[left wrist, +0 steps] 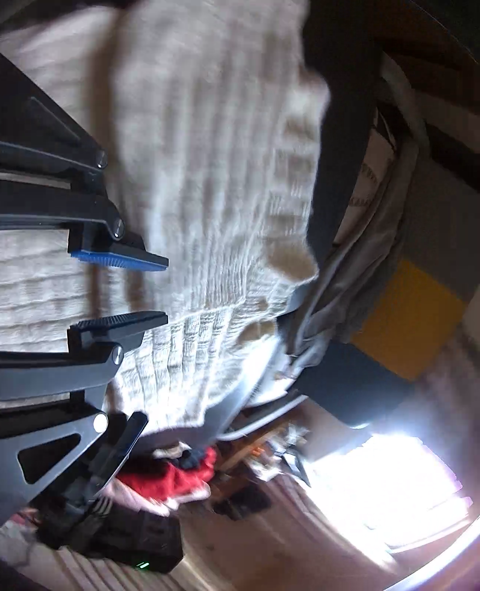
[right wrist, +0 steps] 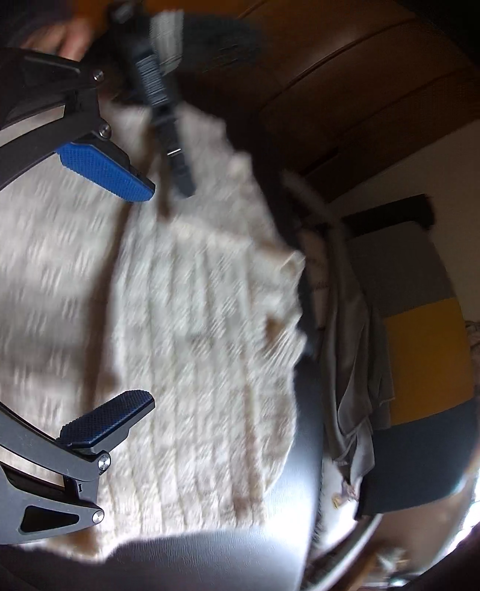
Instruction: Fold clothes
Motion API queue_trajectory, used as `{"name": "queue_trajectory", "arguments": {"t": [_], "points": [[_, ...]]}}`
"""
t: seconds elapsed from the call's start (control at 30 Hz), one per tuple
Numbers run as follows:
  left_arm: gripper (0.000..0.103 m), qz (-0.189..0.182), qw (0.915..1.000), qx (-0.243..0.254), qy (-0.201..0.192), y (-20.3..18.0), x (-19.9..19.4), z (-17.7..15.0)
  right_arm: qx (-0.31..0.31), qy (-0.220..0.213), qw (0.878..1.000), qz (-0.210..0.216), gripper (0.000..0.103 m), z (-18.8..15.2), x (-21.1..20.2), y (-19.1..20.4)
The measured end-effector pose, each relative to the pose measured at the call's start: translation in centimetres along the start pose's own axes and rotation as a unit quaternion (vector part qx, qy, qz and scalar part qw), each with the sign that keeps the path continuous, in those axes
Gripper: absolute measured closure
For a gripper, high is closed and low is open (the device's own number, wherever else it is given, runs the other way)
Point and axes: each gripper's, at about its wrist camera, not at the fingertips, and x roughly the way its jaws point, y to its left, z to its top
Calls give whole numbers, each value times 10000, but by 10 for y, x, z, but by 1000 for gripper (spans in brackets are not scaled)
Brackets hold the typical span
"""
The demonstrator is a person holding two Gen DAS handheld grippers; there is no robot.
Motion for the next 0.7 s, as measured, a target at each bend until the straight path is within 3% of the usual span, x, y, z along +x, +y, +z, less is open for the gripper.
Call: {"name": "queue_trajectory", "arguments": {"t": [0.1, 0.2, 0.27, 0.33, 0.53, 0.63, 0.7], "points": [[79, 136, 9997, -151, -144, 25, -19, -12, 565, -73, 9945, 882, 0, 14, 4, 3], [79, 271, 9988, -302, -287, 49, -38, -24, 724, -28, 9889, 1298, 15, 25, 19, 18], [78, 373, 9981, -371, -305, 65, -45, -30, 913, 144, 9865, 1352, 27, 30, 38, 24], [78, 280, 9982, -430, -315, 78, -46, -36, 1145, 319, 9836, 1353, 32, 28, 56, 26], [80, -335, 9952, -800, -456, 103, -46, -43, 1309, 660, 9808, 1290, 39, 19, 91, 42], [79, -282, 9950, -839, -470, 103, -49, -41, 1034, 1028, 9828, 1135, 93, 20, 106, 64], [75, -227, 9944, -869, -557, 103, -52, -37, 309, 1121, 9912, 640, 93, 22, 108, 88]]}}
